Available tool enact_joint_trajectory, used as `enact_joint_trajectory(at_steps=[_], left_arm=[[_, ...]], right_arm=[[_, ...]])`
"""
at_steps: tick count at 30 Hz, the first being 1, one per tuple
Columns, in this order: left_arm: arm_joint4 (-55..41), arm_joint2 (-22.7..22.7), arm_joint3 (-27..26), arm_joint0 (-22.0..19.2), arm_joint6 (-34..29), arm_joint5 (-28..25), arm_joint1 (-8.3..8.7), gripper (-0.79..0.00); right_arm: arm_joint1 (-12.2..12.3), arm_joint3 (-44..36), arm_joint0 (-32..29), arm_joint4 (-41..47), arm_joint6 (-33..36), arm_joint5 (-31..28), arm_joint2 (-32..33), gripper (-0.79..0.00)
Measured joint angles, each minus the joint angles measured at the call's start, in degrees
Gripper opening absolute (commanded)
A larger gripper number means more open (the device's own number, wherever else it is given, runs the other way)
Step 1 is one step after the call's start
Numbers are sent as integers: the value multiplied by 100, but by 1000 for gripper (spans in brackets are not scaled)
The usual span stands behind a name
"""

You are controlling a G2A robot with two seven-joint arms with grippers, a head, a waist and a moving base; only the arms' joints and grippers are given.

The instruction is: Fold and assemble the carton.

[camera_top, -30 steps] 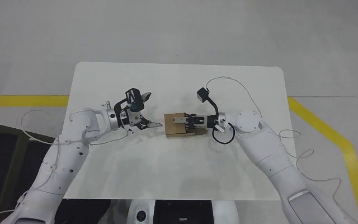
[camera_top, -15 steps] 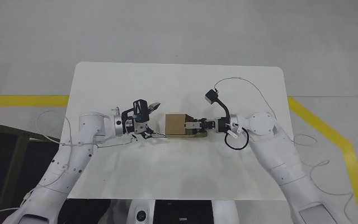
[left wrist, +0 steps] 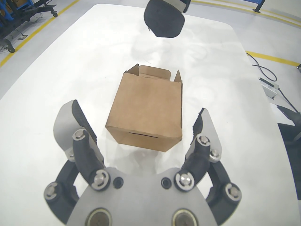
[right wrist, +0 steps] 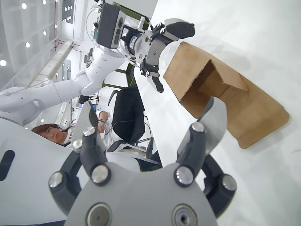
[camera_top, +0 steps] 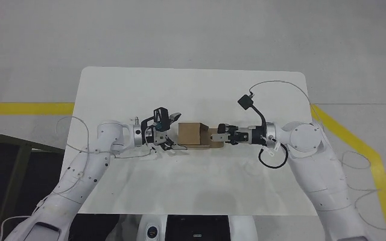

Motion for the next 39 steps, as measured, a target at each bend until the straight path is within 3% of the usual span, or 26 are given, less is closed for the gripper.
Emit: enact_joint_trajectory(at_steps=[12, 18, 25, 39], left_arm=[[318, 215, 179, -154, 213, 251, -90, 0], [402, 276, 301, -219, 301, 320, -125, 0], [450, 280, 335, -243, 359, 334, -141, 0], [559, 383, 380, -315, 380, 201, -184, 0]], right_arm=[[6, -2, -21, -43, -41, 27, -3, -785], [58, -228, -70, -376, 299, 1036, -198, -785], [126, -369, -538, -727, 44, 1835, -259, -785], [74, 237, -349, -842, -608, 1741, -668, -785]])
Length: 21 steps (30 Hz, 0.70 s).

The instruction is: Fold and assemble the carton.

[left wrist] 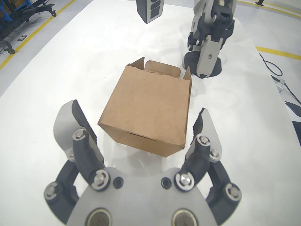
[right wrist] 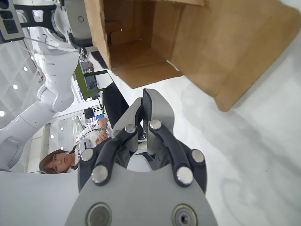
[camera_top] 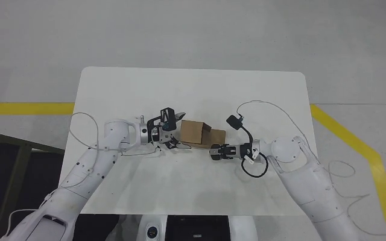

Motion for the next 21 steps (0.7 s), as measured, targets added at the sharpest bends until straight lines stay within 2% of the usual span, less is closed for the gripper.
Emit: enact_joint_trajectory(at_steps=[9, 21], left_arm=[[36, 62, 31, -41, 14, -28, -32, 0], [133, 40, -1, -15, 23, -29, -32, 0]], right_arm=[[-90, 335, 421, 108, -199, -246, -332, -785], [-316, 1233, 1099, 469, -325, -738, -957, -785]])
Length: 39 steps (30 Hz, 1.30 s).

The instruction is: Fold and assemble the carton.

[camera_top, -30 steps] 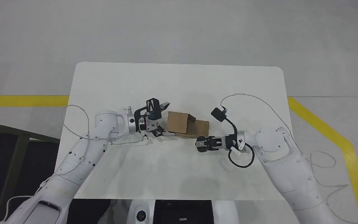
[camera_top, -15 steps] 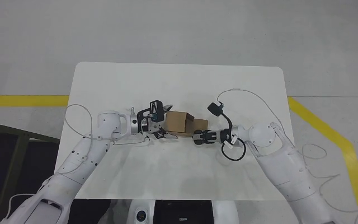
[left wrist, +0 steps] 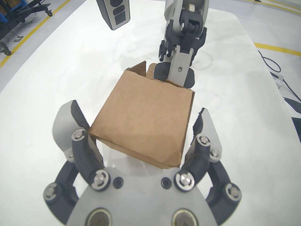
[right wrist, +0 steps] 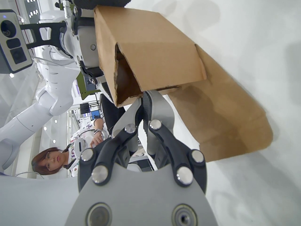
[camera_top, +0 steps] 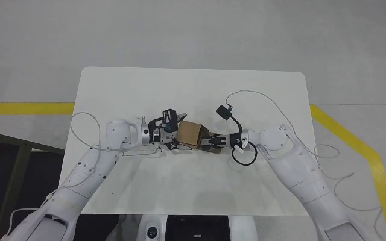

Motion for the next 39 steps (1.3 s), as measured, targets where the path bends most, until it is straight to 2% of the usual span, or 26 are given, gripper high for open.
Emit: enact_joint_trajectory(at_steps=[13, 16, 21, 27, 33, 39], left_arm=[[38, -28, -43, 50, -59, 33, -1, 0], [47, -35, -55, 59, -67, 35, -1, 0], [27, -54, -50, 75, -88, 59, -2, 0], [-27, -75, -45, 78, -138, 71, -8, 0], [-63, -95, -57, 81, -178, 85, -12, 0], [-85, -121, -77, 94, -173, 129, -16, 0]], right_arm=[[-291, 933, 583, 309, -214, -573, -581, -785], [-323, 1053, 644, 340, -158, -812, -636, -785], [-337, 1127, 729, 333, -1, -816, -657, -785], [-170, 621, 508, 175, 221, -565, -313, -785], [42, -140, 119, -4, 635, -18, 110, -785], [186, -530, -225, -320, 489, 511, 451, -785]])
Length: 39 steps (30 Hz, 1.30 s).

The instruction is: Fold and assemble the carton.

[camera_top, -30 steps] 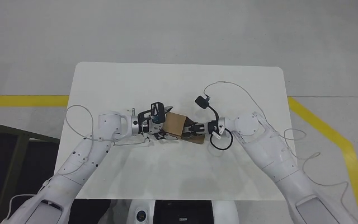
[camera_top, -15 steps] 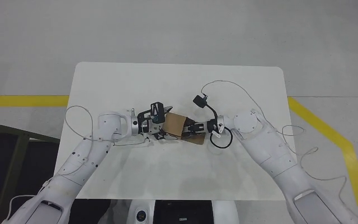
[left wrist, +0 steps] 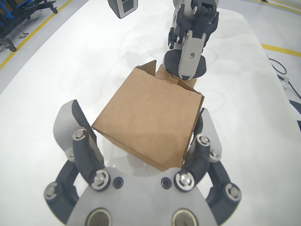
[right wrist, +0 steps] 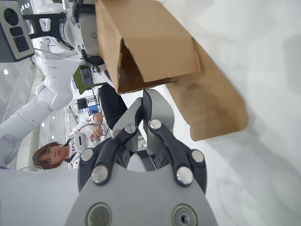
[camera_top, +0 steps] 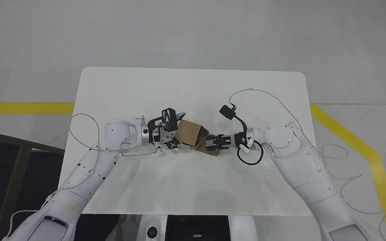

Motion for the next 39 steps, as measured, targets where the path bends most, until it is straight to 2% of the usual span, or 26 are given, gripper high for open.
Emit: enact_joint_trajectory(at_steps=[8, 14, 27, 39], left_arm=[[18, -26, -21, 18, 5, -10, 2, 0], [27, -40, -28, 26, 8, -18, 1, 0], [51, -53, -33, 28, -9, -47, -3, 0], [92, -61, -46, 42, 5, -39, -7, 0]], right_arm=[[57, 24, 94, -323, -211, -58, 142, -785], [-15, 238, 415, -374, -180, -232, -126, -785], [-172, 628, 756, -31, 67, -326, -639, -785], [-271, 873, 677, 353, -413, -491, -787, -785]])
